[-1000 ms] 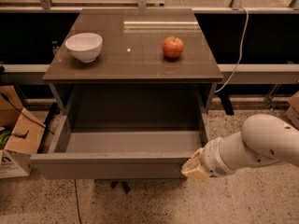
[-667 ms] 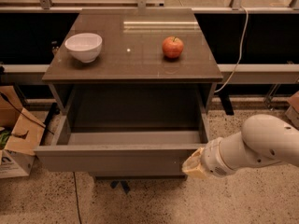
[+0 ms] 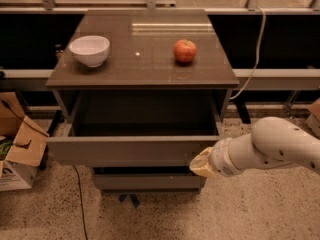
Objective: Close top drawer
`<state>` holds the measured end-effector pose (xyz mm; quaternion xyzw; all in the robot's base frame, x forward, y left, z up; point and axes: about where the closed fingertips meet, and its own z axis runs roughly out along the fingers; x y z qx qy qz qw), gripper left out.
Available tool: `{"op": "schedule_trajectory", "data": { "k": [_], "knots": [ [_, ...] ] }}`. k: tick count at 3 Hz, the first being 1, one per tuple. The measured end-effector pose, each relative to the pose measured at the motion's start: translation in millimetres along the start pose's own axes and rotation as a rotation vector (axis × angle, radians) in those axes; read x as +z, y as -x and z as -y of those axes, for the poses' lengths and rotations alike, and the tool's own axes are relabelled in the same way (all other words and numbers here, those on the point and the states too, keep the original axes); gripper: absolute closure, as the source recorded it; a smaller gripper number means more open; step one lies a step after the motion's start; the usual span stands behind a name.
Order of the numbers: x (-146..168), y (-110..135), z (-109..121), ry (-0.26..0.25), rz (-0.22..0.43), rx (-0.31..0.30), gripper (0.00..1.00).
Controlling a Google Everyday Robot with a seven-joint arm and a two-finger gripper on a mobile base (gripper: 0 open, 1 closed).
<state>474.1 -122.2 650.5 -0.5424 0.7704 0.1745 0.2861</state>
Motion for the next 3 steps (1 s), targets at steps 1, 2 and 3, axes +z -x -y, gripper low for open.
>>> {"op": "schedule_trajectory", "data": {
  "k": [1,2,3],
  "knots": [
    [15,15,42,-0.029,0.053,-0.024,1.00],
    [28,34,88,-0.062,0.103,-0.058,1.00],
    [28,34,87,-0.062,0.103,-0.058,0.83]
  ]
}}
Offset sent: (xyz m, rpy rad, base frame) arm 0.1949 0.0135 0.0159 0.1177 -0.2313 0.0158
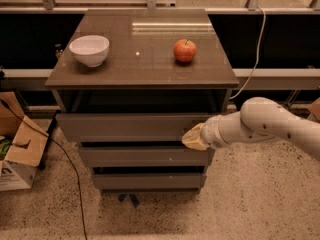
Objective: Close top drawer
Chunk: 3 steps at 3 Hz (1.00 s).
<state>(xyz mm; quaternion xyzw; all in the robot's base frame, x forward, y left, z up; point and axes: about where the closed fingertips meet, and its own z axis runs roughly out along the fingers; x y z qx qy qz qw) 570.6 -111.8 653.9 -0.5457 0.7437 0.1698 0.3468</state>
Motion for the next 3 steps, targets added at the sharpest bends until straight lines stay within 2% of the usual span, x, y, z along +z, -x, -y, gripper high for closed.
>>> {"op": "schedule_trajectory", "data": {
  "k": [1,2,3],
  "knots": [
    [2,1,-2,0.010,-0.003,-0.005,0.52],
    [4,2,-4,0.026,-0.010,-0.015,0.28],
    [21,18,8,0.013,0.012,-0.056,0.05]
  ]
}}
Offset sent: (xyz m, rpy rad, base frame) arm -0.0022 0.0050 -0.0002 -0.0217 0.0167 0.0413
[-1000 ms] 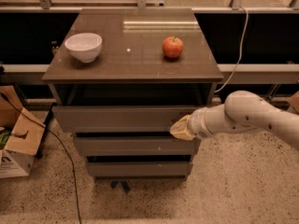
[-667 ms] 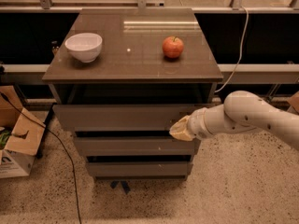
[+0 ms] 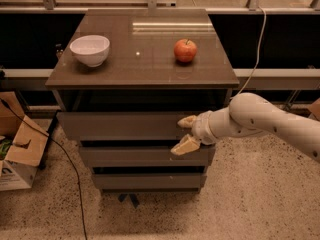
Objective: Close top drawer
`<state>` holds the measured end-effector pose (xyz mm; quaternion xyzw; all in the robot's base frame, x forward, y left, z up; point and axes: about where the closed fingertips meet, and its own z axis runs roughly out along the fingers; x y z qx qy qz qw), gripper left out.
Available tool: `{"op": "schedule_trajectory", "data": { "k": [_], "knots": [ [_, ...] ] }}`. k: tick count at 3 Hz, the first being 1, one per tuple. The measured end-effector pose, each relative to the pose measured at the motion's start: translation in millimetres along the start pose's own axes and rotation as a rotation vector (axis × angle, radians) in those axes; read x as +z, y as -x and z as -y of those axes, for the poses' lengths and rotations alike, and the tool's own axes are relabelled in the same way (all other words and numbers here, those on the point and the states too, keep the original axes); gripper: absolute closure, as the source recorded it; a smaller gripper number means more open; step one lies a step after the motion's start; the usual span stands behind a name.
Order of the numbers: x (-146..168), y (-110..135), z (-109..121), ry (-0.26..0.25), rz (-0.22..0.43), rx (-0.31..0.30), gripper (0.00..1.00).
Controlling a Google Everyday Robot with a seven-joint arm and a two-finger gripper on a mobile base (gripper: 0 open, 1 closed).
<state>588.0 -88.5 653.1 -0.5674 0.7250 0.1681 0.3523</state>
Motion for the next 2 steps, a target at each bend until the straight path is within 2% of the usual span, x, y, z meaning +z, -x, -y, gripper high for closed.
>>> {"op": "schedule_trajectory", "data": {
  "k": [1,2],
  "knots": [
    [18.4,12.1,13.3,-0.004,0.023,-0.022,0.00],
    [18.3,12.1,13.0,-0.004,0.023,-0.022,0.00]
  ]
}}
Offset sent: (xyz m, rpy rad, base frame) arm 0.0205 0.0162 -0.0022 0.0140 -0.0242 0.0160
